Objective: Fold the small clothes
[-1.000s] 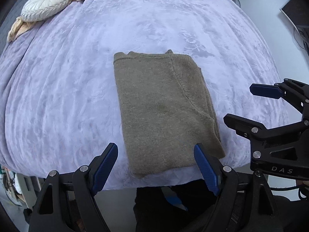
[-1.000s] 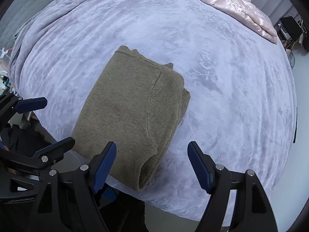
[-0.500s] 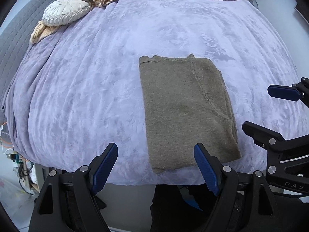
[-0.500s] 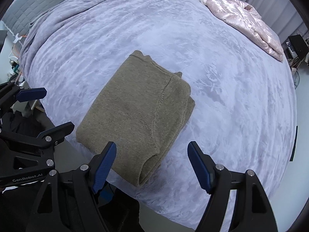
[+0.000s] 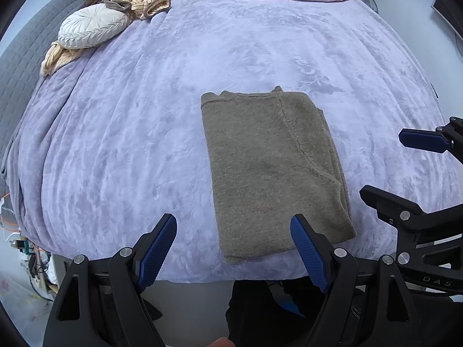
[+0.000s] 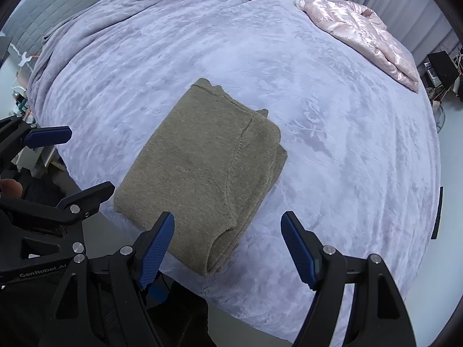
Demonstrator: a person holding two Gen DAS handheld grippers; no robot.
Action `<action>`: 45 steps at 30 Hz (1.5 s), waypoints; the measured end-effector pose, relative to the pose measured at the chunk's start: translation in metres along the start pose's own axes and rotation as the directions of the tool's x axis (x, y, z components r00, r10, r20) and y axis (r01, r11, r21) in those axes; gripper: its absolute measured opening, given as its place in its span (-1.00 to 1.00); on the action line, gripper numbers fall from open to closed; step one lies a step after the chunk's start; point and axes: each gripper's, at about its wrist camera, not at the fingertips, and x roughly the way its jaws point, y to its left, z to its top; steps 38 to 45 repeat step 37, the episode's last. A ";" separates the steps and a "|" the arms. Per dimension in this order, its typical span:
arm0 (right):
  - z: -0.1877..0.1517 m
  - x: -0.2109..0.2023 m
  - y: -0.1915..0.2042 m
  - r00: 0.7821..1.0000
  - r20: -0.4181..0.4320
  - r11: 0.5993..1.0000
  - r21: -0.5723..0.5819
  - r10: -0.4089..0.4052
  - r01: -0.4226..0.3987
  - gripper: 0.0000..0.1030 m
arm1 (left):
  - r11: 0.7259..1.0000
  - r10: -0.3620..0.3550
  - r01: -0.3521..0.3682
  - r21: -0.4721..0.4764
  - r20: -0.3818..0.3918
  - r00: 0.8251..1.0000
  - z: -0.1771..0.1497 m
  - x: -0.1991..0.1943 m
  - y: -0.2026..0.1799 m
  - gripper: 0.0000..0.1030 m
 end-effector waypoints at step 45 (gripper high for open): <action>0.022 0.005 0.003 0.996 -0.051 0.992 0.102 -0.073 0.078 0.53 | 0.990 -0.113 0.114 0.086 -0.019 0.993 0.036 0.021 0.021 0.59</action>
